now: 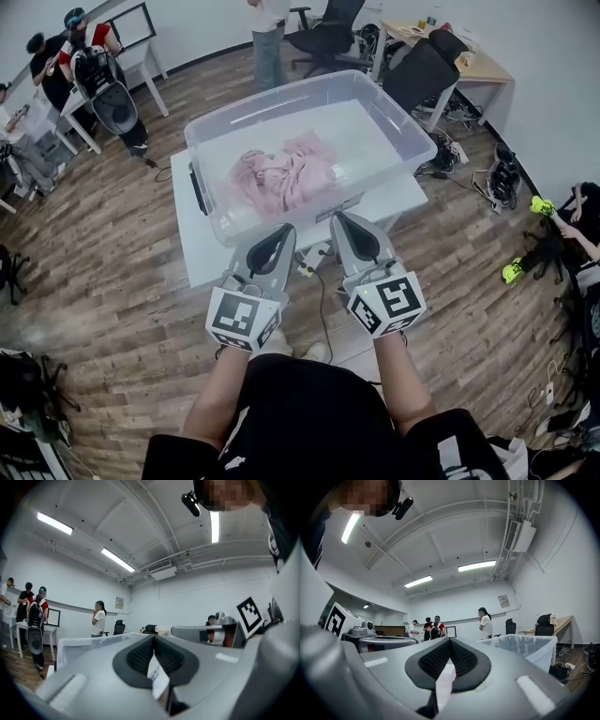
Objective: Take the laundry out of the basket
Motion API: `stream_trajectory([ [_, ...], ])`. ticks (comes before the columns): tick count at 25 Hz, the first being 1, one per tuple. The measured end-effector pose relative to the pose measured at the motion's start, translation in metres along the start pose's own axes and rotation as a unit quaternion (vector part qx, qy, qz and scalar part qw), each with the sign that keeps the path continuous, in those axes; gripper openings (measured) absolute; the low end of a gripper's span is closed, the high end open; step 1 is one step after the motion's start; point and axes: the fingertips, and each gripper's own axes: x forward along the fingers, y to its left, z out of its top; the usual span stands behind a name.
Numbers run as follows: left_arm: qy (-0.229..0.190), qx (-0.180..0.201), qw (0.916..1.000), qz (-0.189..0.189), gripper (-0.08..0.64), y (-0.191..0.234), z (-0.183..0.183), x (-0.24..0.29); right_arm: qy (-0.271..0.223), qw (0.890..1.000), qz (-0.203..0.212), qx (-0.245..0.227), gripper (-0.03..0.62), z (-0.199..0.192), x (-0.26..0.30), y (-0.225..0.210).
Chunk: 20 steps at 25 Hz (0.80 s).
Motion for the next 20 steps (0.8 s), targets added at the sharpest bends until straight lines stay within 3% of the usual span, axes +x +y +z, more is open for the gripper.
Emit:
stream_trajectory([
  [20, -0.012, -0.004, 0.9999, -0.004, 0.009, 0.035, 0.004, 0.045, 0.000, 1.000, -0.012, -0.009, -0.005, 0.002, 0.041, -0.033],
])
